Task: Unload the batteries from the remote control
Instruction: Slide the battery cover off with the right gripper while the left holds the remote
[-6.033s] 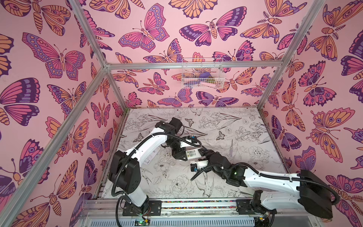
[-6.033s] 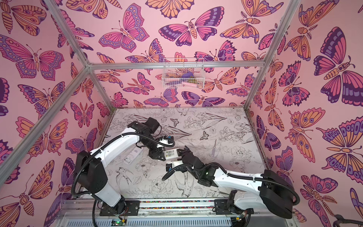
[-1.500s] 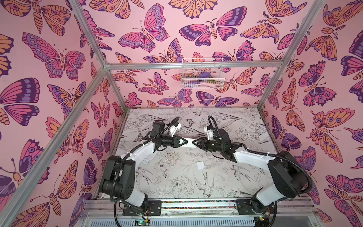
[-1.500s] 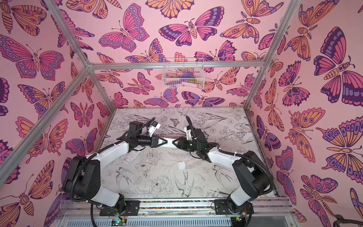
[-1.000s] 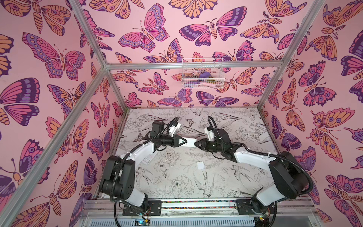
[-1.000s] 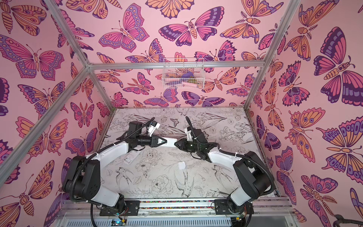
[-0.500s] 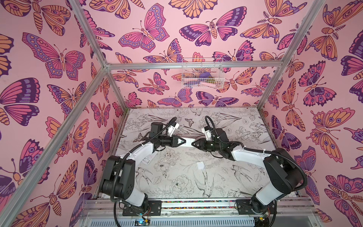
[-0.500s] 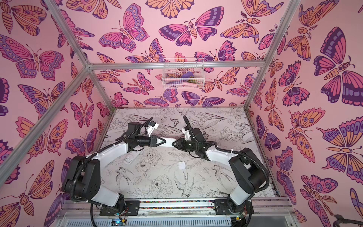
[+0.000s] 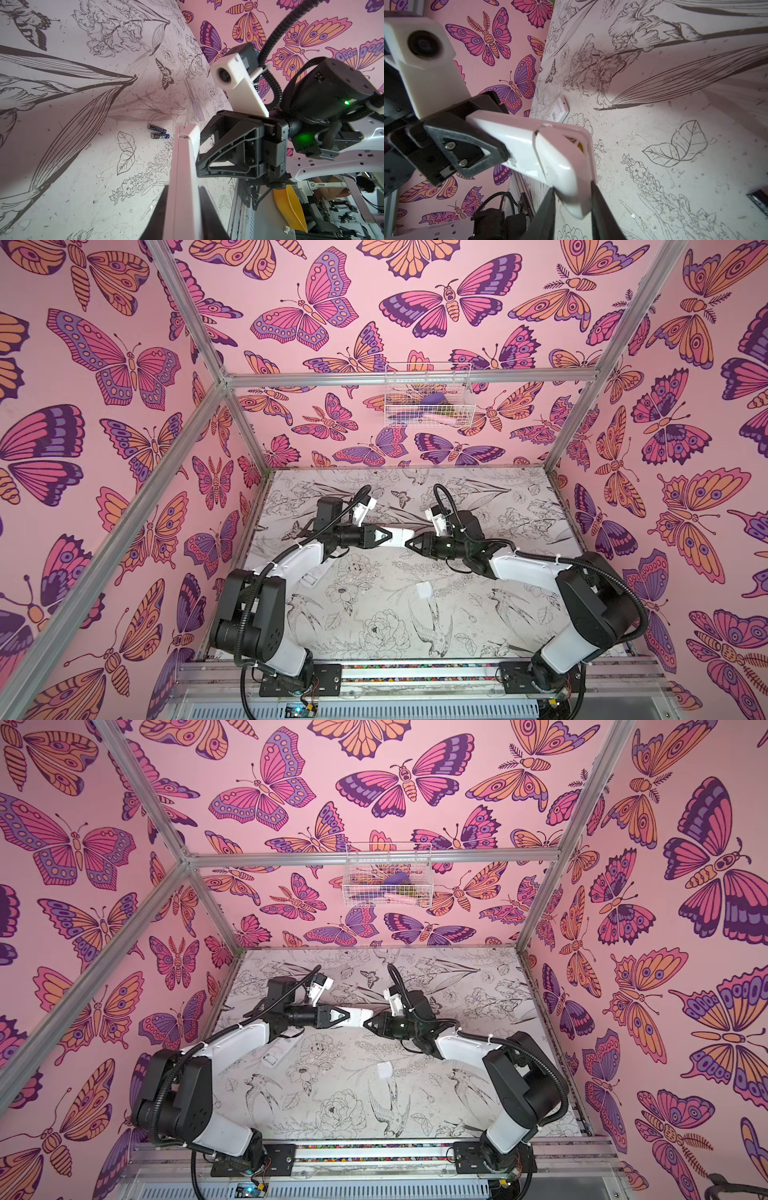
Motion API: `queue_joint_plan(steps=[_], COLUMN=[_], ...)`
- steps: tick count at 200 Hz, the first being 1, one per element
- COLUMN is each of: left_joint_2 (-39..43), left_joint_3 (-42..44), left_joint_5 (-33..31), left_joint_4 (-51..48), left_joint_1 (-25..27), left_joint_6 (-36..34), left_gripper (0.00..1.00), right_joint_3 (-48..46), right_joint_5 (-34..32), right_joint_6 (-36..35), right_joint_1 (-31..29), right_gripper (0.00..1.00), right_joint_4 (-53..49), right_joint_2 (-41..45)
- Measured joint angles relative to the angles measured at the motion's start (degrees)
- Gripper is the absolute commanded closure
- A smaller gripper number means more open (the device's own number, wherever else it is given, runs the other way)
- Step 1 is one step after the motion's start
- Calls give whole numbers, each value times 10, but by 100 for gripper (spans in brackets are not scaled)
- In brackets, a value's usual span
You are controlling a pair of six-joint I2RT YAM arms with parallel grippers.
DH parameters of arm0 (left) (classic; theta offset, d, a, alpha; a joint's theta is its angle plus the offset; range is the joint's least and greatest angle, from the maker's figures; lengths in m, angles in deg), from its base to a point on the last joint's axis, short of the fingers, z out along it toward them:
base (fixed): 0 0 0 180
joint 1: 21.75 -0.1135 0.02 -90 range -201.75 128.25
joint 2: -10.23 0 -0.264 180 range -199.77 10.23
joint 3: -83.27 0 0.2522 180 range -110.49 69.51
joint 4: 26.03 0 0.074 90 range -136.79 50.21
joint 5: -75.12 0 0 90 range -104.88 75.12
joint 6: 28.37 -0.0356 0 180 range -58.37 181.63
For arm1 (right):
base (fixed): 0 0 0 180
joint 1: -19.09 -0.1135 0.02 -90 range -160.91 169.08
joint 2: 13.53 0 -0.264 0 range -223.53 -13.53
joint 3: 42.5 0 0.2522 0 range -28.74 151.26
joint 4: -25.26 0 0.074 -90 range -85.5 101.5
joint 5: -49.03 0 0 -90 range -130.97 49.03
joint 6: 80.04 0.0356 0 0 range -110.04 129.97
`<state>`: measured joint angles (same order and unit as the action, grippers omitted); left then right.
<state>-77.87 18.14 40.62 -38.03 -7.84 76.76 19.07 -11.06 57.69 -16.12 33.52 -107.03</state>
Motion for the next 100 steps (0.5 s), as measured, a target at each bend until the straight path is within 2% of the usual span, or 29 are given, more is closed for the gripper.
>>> queue_joint_plan(steps=[22,100], left_joint_2=[0,0], left_joint_3=[0,0], left_joint_5=[-1,-2], left_joint_4=[0,3], left_joint_1=[1,1], left_joint_6=[0,0], left_gripper=[100,100], right_joint_3=[-8,-14], right_joint_5=[0,7], right_joint_6=[-4,-2], right_joint_1=[1,1], right_gripper=[79,80], right_joint_4=[-3,-3], right_joint_2=[14,25])
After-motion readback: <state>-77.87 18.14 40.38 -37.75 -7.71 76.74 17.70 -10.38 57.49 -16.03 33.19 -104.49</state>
